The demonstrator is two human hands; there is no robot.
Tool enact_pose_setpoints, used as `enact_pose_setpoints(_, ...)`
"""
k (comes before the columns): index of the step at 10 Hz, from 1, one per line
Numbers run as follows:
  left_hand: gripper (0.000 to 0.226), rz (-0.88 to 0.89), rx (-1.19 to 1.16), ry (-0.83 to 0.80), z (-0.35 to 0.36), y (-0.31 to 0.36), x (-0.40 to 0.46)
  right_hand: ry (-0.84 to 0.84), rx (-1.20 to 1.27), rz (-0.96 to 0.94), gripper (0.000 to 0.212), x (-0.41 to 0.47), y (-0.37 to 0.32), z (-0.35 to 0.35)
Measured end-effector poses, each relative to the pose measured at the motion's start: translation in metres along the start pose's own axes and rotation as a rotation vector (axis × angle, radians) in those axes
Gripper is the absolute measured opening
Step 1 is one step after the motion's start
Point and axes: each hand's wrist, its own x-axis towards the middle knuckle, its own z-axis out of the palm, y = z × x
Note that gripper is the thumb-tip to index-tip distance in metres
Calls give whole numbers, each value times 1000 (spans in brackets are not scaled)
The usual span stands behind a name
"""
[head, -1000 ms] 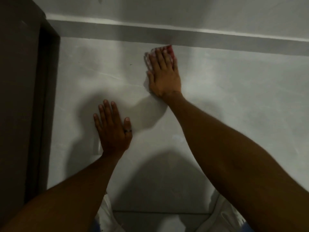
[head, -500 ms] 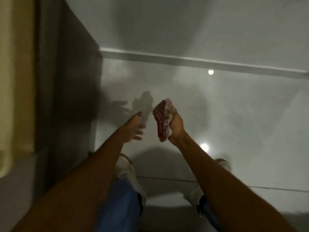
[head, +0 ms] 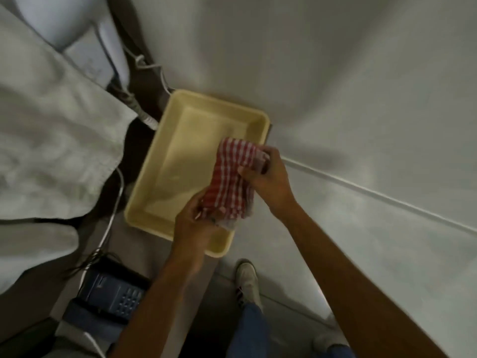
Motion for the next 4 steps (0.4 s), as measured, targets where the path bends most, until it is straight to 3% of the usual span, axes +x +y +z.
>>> enact_pose_setpoints(1, 50, 10, 69, 35, -22, 0, 61, -73, -529, -127, 60, 55, -11, 34)
enact_pose_setpoints(2, 46, -32, 264, 7, -19, -14, 109, -85, -1007, -100, 56, 85, 2, 55)
enact_pose_setpoints(3, 50, -1, 657, 38, -7, -5, 111, -11, -1272, -167, 54, 85, 2, 52)
enact_pose_setpoints(4, 73, 256, 845, 114, 17, 32, 53, 141, -1161, -322, 54, 35, -34, 9)
